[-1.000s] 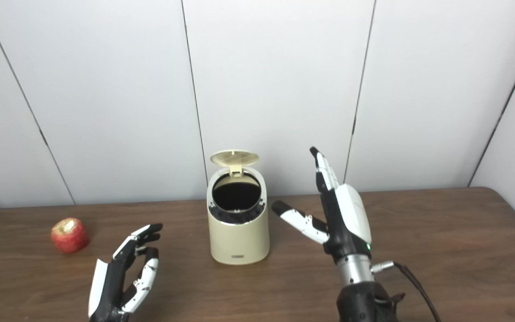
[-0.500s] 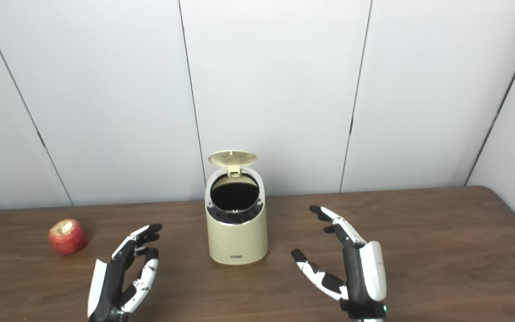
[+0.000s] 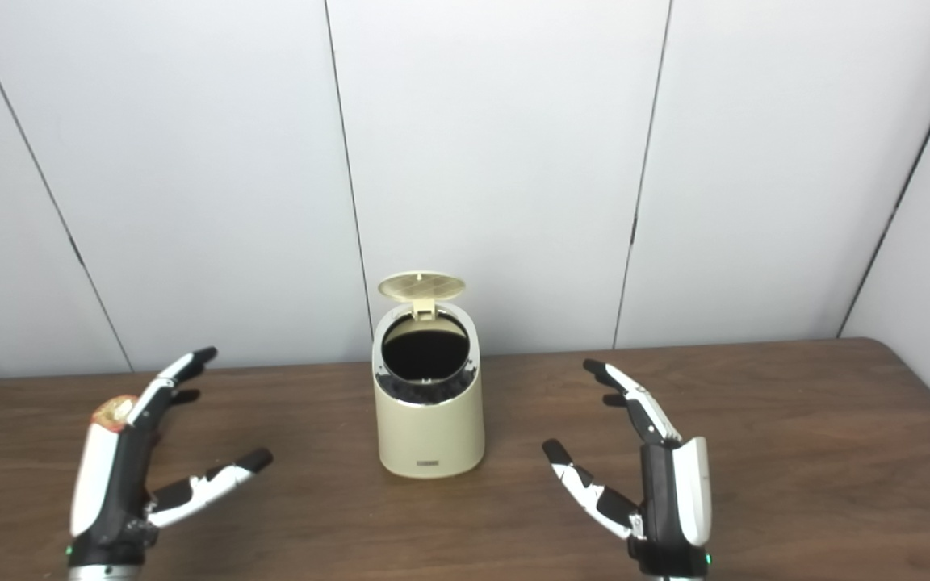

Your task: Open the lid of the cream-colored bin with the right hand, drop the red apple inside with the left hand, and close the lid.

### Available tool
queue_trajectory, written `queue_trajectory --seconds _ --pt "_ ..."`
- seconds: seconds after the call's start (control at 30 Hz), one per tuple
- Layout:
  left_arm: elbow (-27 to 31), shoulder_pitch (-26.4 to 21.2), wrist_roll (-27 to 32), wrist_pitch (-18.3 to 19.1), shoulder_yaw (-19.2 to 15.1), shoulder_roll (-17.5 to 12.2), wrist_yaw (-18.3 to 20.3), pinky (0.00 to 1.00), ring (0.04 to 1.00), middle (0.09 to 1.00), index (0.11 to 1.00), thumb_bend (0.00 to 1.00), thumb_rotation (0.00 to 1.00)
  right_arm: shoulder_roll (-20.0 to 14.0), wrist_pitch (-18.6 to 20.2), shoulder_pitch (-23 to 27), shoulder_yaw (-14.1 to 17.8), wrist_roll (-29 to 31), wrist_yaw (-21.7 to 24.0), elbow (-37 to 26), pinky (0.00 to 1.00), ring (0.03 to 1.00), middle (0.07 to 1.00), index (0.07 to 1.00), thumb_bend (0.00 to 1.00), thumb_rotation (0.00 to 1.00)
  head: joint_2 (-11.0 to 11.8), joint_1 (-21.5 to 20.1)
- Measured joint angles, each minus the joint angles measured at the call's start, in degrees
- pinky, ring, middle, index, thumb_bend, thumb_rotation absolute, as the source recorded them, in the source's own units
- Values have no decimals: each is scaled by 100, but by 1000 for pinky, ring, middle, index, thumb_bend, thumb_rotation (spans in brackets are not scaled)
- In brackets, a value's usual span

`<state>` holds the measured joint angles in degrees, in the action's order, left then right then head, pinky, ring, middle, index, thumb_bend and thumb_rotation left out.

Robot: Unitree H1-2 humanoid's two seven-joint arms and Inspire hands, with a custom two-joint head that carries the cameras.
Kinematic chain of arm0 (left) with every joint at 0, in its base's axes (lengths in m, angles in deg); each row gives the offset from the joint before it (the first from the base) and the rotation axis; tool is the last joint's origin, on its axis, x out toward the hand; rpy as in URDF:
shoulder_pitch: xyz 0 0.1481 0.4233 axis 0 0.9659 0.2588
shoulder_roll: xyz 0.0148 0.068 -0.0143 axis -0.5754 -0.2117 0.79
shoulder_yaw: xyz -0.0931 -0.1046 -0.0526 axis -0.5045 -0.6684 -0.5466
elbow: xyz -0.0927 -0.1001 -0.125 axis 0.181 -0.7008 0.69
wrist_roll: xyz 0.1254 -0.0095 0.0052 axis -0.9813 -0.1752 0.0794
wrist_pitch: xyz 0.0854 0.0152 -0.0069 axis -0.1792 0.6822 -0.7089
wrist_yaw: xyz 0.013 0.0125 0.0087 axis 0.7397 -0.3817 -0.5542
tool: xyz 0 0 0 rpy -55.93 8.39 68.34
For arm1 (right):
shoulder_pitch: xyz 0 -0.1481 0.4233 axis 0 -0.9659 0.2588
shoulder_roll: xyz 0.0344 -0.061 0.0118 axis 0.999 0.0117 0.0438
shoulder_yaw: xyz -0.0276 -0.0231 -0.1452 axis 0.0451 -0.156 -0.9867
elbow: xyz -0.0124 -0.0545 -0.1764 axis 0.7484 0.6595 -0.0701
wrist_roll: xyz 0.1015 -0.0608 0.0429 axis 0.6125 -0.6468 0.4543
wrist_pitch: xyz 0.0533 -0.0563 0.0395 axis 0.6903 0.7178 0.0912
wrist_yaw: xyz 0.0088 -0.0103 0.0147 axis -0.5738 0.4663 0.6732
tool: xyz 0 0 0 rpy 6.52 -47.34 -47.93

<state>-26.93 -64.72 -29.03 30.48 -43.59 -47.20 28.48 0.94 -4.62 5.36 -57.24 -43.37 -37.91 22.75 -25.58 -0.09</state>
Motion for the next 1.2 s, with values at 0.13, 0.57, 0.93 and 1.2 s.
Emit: queue_trajectory --seconds 0.13,0.57,0.93,1.2 --pt "-105 -344 89 0 -469 -282 -182 824 895 877 850 886 303 4 0 -3 3 30 32 2 610 721 770 747 289 306 35 26" --pt "-1157 -873 515 521 -1052 -848 -332 803 919 913 879 894 256 -37 -2 -6 1 97 20 7 590 709 753 736 295 209 0 263" --pt "-2369 -1129 1052 650 -861 -1036 -198 785 863 856 831 999 366 -159 -5 -15 -37 322 6 17 571 706 747 731 309 12 -88 790" --pt "-2485 -1086 958 823 -621 -938 -300 791 858 848 848 1000 449 -674 -11 14 24 565 7 156 410 574 630 719 281 0 -149 1546"
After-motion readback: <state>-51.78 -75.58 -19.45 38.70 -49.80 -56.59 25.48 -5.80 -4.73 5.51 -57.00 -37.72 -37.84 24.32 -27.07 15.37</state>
